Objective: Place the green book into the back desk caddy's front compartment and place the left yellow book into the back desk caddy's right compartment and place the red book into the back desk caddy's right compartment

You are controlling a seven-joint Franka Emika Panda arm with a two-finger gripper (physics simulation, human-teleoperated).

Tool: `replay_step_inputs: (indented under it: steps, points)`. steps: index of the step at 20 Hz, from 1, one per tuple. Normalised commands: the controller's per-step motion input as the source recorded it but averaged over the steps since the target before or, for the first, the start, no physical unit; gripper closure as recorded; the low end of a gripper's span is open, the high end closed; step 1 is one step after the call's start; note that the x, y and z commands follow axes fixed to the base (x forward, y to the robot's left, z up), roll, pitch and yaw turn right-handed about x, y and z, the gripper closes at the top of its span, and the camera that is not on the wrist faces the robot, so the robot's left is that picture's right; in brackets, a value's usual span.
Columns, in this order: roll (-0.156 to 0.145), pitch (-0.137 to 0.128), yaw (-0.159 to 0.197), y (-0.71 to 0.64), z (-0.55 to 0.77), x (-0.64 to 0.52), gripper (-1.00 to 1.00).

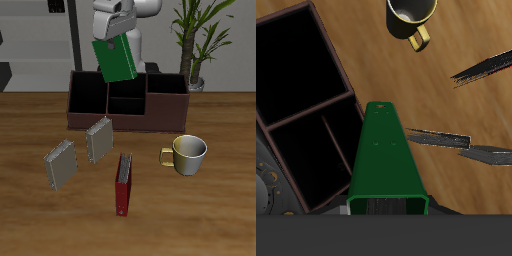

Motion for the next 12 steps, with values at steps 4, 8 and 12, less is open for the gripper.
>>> replay_step_inputs:
  steps: [4, 8, 12]
  points:
    - [-0.008, 0.062, 0.090, 0.03, -0.04, -0.05, 1.00]
    - [0.002, 0.039, 0.109, 0.01, -0.10, -0.08, 1.00]
    - [-0.016, 0.075, 0.069, -0.04, -0.05, 0.02, 1.00]
